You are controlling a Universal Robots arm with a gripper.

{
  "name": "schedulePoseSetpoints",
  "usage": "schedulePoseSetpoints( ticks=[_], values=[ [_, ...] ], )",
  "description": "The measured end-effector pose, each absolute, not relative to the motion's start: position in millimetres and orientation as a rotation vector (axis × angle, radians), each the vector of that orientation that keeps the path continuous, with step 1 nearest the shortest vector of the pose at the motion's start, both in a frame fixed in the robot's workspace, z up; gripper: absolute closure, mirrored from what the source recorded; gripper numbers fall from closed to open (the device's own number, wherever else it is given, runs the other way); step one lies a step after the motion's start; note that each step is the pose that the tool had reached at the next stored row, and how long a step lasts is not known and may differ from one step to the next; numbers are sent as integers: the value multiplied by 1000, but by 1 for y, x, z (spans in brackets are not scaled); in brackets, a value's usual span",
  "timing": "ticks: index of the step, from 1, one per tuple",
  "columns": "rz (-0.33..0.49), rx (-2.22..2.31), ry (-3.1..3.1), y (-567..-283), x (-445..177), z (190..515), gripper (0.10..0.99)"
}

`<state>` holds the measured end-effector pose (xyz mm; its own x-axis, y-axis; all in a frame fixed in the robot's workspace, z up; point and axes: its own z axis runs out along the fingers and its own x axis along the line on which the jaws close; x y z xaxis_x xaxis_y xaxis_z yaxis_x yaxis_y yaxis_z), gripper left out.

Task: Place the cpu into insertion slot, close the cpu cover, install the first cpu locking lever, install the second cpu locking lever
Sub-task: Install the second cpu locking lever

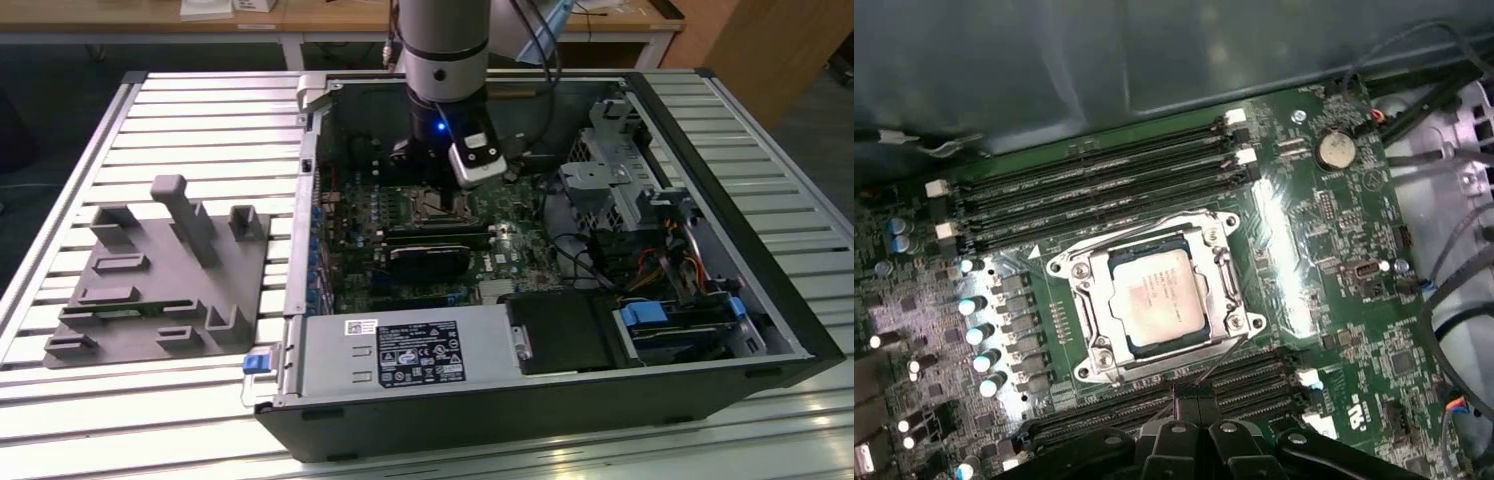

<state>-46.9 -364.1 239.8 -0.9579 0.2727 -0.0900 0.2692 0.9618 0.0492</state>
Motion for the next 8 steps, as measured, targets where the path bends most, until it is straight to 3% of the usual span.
schedulePoseSetpoints(
  ticks=[8],
  values=[
    [57, 393, 3020, -367, -55, 236, 980]
  ],
)
